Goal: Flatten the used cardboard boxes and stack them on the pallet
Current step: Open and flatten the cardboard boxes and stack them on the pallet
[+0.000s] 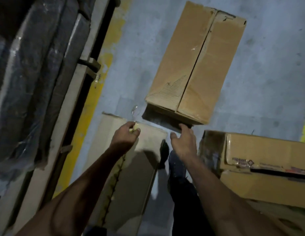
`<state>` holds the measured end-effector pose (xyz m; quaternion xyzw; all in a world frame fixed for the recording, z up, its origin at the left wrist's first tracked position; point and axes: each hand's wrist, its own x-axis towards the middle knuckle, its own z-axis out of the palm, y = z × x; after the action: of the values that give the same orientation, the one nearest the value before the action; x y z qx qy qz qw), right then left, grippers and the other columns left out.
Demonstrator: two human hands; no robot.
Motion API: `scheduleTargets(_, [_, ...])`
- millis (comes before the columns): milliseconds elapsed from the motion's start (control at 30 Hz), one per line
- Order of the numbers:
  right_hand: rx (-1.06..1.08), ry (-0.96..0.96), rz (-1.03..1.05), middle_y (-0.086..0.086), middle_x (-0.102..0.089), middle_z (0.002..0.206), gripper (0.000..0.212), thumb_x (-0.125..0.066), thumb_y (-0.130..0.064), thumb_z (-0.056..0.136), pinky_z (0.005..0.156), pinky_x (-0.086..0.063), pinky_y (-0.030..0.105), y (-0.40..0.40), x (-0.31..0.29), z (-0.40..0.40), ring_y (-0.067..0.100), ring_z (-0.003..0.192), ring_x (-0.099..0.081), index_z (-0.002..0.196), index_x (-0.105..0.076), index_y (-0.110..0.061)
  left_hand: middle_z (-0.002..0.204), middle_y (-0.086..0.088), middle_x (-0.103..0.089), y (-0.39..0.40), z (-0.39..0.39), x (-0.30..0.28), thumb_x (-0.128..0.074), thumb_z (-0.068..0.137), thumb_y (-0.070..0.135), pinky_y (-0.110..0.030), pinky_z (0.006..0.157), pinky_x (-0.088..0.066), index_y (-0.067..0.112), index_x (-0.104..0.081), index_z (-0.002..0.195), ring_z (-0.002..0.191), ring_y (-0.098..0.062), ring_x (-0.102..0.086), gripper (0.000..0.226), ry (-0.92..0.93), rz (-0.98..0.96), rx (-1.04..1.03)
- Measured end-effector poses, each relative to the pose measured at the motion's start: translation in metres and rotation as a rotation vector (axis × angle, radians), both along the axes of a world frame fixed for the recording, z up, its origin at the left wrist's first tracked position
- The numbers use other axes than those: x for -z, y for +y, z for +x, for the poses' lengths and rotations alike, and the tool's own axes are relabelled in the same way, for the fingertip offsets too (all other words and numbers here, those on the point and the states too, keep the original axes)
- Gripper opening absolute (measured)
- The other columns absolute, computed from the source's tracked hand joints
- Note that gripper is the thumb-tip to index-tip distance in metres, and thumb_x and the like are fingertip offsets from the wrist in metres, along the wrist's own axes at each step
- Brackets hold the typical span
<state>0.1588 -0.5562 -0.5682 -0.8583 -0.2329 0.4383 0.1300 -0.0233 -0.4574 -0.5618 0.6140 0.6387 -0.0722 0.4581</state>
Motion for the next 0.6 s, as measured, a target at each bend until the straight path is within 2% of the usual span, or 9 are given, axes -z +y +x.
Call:
scheduleTargets(167, [0.048,-0.001,0.053,0.008,-0.043,0.153,0.054,-0.053,-0.037,0.101,0.113,-0.036,0.042,-0.046,-0.029,-0.107,0.029,0.139,-0.040,0.150,-0.042,-0.019,0.141,-0.007,-0.057,-0.036,-0.096,-0.027,-0.057,0.099,0.030,-0.034,0.107,-0.041,0.011,-0.054,0.139,0.131,-0.027,-0.052,0.044,-0.089,0.062,0.045])
scheduleTargets(300, [0.183,0.007,0.059,0.009,-0.045,0.151,0.054,-0.055,-0.038,0.100,0.112,-0.039,0.044,-0.110,-0.066,-0.196,0.031,0.137,-0.043,0.149,-0.043,-0.020,0.139,-0.010,-0.058,-0.079,-0.183,-0.059,-0.059,0.098,0.030,-0.044,0.103,-0.049,0.010,-0.055,0.138,0.127,-0.029,-0.054,0.045,-0.183,0.084,0.025])
scheduleTargets(433, [0.296,0.024,0.016,0.011,-0.047,0.149,0.057,-0.058,-0.040,0.098,0.109,-0.039,0.042,-0.176,-0.097,-0.269,0.032,0.134,-0.046,0.149,-0.043,-0.017,0.140,-0.010,-0.057,-0.134,-0.255,-0.084,-0.059,0.098,0.034,-0.046,0.101,-0.051,0.011,-0.054,0.139,0.125,-0.028,-0.056,0.048,-0.192,0.041,0.059])
scheduleTargets(600, [0.437,0.067,-0.001,0.010,-0.045,0.151,0.065,-0.060,-0.049,0.095,0.112,-0.040,0.047,-0.241,-0.089,-0.323,0.031,0.136,-0.045,0.150,-0.040,-0.020,0.142,-0.008,-0.055,-0.196,-0.310,-0.080,-0.058,0.098,0.036,-0.043,0.105,-0.046,0.010,-0.051,0.141,0.128,-0.026,-0.053,0.051,-0.139,-0.012,0.061])
